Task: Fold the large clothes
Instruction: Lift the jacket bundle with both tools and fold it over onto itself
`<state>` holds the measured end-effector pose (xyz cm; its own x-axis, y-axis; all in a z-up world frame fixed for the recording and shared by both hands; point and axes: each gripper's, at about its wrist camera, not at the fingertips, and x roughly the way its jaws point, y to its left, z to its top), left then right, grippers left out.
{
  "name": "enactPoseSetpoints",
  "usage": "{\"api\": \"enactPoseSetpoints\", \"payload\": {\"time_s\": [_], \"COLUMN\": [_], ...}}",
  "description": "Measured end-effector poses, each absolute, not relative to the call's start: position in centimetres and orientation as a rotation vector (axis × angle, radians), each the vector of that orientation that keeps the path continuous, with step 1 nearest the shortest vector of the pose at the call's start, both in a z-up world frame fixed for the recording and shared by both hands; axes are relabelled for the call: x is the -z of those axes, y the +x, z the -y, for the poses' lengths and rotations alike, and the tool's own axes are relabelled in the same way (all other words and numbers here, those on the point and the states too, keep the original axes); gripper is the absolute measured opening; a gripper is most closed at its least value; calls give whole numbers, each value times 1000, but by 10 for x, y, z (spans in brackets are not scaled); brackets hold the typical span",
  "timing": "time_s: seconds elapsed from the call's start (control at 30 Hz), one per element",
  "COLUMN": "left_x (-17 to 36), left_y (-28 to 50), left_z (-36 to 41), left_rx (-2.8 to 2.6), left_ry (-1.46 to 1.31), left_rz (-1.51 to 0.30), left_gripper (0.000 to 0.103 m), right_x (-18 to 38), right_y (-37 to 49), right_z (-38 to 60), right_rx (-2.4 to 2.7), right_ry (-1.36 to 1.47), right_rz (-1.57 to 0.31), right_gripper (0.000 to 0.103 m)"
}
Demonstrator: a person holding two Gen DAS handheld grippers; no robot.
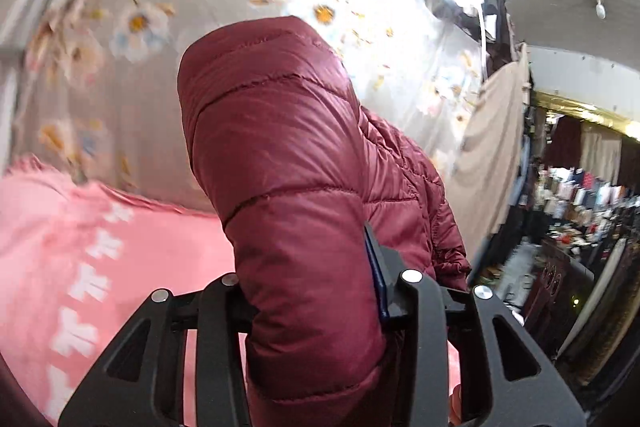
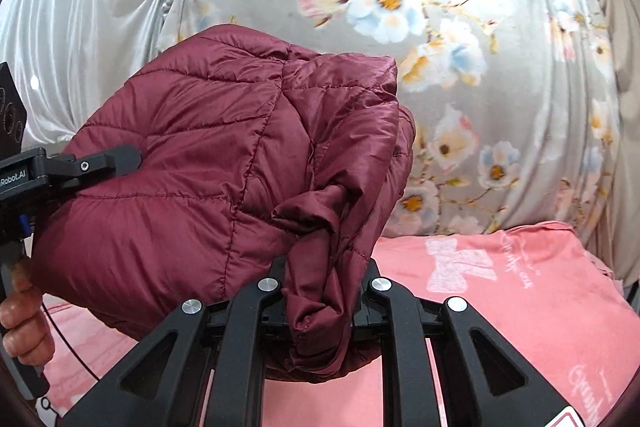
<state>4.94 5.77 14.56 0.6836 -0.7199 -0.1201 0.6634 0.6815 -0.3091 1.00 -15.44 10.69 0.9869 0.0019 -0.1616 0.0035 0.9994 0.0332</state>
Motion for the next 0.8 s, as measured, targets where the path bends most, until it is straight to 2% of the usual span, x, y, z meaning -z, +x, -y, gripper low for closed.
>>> {"api": "enactPoseSetpoints", "payload": {"time_s": [0.13,0.37,0.8], "left_x": [-123,-44,56], "left_y": [81,165,264], "left_z": [-80,-116,-102], "left_rx": [709,634,611], "left_ry": [-257,-339,-308], "left_rz": [-301,-455,-604], "left_gripper": [38,38,38], "right_x": [-80,-21,79], "right_y": [60,140,220], "right_z": [136,122,125], "right_rx": [-32,-32,30], "right_ry": [39,33,47], "right_rz": [-254,-397,-582], "right_gripper": [14,14,14]}}
